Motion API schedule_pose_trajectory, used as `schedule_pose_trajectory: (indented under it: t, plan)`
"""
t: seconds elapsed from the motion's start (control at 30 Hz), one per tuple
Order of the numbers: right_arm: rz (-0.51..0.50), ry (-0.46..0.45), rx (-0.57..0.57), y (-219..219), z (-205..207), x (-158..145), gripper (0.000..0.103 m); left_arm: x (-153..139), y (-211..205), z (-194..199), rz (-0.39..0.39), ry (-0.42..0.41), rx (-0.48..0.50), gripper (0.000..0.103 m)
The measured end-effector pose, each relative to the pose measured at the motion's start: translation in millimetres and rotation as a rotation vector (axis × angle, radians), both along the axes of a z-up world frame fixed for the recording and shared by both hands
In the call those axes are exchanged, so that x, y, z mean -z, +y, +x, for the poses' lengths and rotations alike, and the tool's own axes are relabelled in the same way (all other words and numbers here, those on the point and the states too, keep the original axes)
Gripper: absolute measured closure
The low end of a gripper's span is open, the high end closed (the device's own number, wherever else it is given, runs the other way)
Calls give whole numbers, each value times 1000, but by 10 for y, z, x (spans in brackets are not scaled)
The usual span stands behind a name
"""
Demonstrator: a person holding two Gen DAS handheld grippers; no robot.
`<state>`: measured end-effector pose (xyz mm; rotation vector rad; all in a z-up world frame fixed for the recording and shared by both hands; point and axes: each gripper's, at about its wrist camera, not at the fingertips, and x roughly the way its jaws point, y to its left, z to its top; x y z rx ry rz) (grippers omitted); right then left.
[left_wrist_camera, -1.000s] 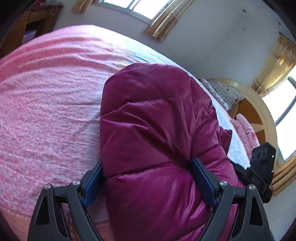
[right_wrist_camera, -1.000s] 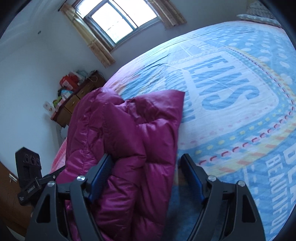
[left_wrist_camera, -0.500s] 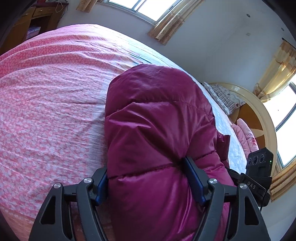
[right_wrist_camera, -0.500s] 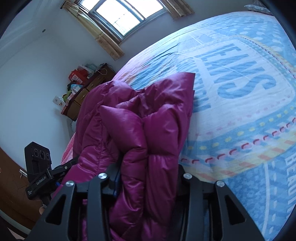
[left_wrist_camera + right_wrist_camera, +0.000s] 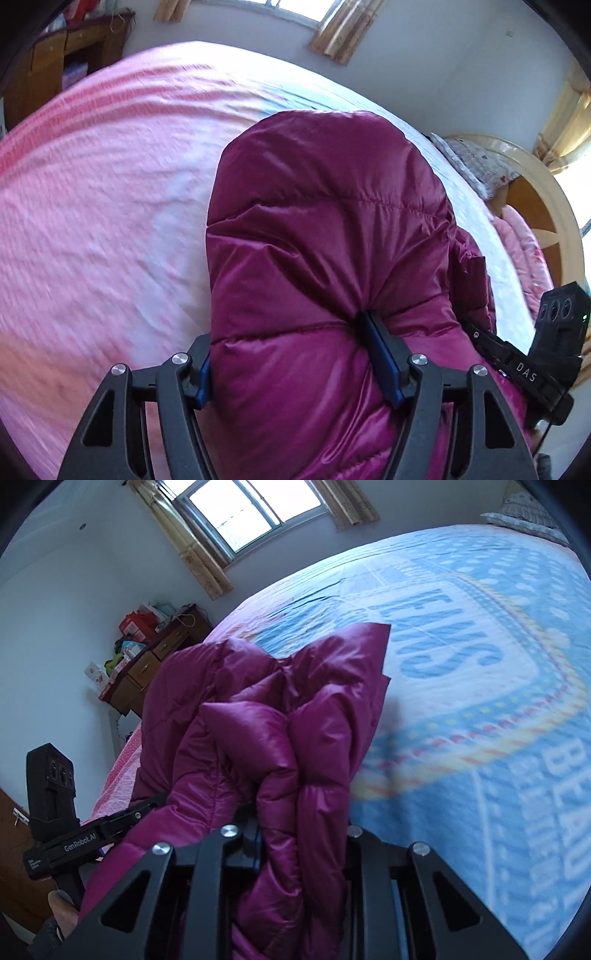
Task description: Fold large clothes
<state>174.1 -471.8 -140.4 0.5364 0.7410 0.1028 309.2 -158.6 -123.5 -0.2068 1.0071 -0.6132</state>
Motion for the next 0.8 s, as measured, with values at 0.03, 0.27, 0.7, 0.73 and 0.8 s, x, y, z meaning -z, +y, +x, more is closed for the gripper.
schedule_pose_trajectory:
  t: [0.03, 0.27, 0.7, 0.73, 0.8]
  plan:
    - [4, 3, 8, -44, -86, -21, 80, -6, -54, -60, 0, 5, 14, 35]
    - [3, 15, 50, -379, -937, -59, 80, 17, -464, -886, 28, -42, 99, 35]
    - [77, -17, 173, -203, -1675, 13, 78, -17, -494, -1526, 93, -118, 89, 35]
    - [68, -16, 172, -127, -1649, -19, 78, -19, -470, -1584, 96, -121, 92, 35]
    - [59, -17, 167, -70, -1661, -38, 78, -29, -438, -1680, 103, -119, 97, 36]
